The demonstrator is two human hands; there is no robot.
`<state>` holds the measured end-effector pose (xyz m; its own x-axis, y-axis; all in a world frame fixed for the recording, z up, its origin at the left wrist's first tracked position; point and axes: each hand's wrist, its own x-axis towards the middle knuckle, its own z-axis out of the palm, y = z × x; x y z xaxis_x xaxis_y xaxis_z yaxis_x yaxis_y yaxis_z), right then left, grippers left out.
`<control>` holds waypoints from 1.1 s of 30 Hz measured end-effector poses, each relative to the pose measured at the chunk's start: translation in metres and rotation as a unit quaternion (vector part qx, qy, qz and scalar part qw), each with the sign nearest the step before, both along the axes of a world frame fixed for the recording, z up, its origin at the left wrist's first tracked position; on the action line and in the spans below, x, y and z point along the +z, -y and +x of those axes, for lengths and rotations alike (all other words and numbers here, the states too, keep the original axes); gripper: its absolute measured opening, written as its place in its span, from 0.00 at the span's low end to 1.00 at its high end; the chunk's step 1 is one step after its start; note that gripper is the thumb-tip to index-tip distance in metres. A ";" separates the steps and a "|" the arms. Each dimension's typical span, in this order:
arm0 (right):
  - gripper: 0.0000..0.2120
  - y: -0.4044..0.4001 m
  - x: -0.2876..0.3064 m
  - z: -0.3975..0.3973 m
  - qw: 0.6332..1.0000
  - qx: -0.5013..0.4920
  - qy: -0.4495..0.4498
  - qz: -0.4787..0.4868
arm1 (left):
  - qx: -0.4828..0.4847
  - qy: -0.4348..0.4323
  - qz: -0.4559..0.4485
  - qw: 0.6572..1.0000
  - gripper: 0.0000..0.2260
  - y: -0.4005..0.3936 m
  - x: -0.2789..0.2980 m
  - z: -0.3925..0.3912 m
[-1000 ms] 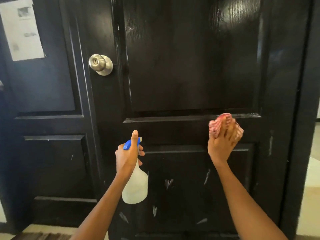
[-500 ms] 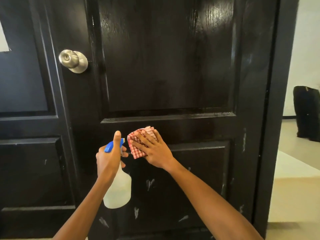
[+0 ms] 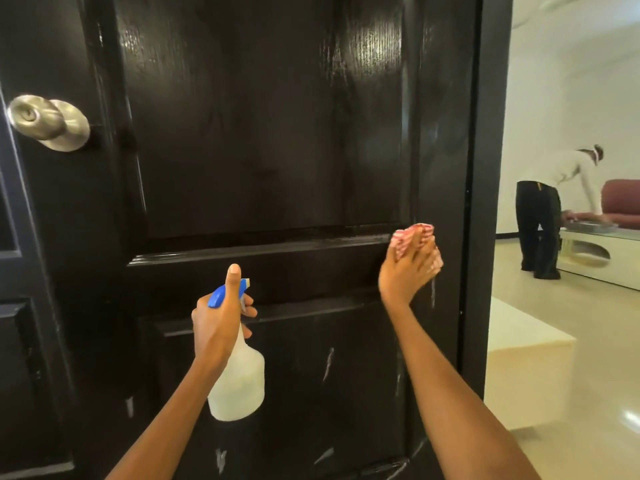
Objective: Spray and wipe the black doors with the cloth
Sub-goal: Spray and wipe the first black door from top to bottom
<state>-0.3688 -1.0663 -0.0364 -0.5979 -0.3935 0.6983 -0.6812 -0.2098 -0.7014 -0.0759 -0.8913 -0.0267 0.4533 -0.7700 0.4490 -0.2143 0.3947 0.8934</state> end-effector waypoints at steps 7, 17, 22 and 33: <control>0.34 -0.023 -0.020 0.116 0.923 0.121 -0.358 -0.073 | 0.014 0.009 -0.034 0.999 0.30 0.012 0.011 -0.005; 0.34 0.000 -0.020 -0.009 0.996 0.030 -0.081 -0.012 | -0.014 0.009 -0.027 1.000 0.29 0.025 0.022 -0.023; 0.37 -0.001 -0.015 -0.017 0.998 0.055 -0.007 0.019 | -0.048 -0.056 0.007 0.997 0.33 0.025 0.035 -0.027; 0.34 -0.008 -0.027 0.087 0.996 0.042 -0.073 0.001 | 0.021 -0.125 0.017 0.992 0.32 0.006 0.044 0.021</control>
